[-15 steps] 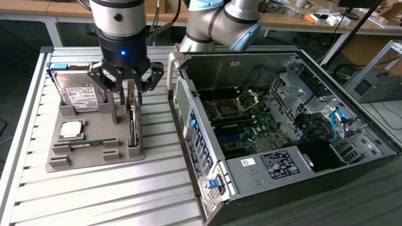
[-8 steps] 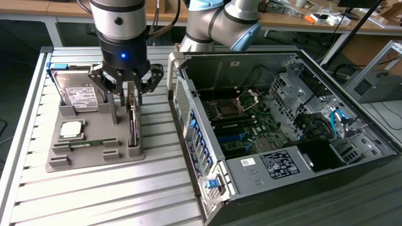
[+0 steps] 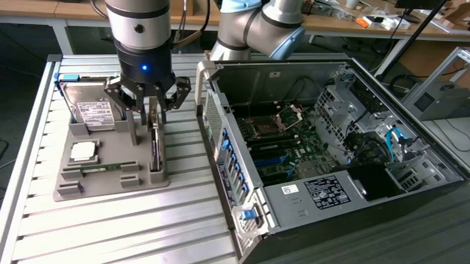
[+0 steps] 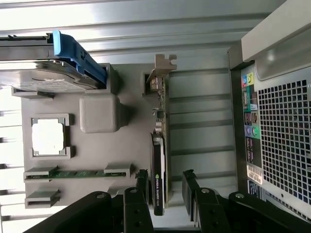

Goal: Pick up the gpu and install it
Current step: 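Pick up the gpu and move the gpu toward the slot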

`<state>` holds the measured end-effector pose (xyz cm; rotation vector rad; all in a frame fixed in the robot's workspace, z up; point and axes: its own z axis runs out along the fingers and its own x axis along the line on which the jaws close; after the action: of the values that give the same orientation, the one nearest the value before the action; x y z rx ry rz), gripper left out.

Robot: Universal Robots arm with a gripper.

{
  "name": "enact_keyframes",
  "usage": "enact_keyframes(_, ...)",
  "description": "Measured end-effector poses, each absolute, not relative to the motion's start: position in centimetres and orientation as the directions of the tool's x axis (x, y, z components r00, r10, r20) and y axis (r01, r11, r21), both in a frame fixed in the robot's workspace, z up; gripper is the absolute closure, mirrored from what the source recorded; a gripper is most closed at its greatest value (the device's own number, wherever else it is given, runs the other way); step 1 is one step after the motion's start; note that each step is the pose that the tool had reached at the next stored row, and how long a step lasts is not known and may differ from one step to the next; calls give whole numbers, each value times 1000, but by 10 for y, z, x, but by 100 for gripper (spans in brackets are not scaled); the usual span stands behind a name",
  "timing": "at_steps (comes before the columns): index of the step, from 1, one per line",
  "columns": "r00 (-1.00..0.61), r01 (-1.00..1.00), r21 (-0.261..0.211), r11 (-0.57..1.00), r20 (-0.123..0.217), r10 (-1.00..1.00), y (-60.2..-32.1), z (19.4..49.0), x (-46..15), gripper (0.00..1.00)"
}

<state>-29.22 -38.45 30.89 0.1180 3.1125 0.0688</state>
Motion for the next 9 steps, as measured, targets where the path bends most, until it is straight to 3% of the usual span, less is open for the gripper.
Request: enact_keyframes(9,-997,75,45,996,-25,76,-381,299,-292,58)
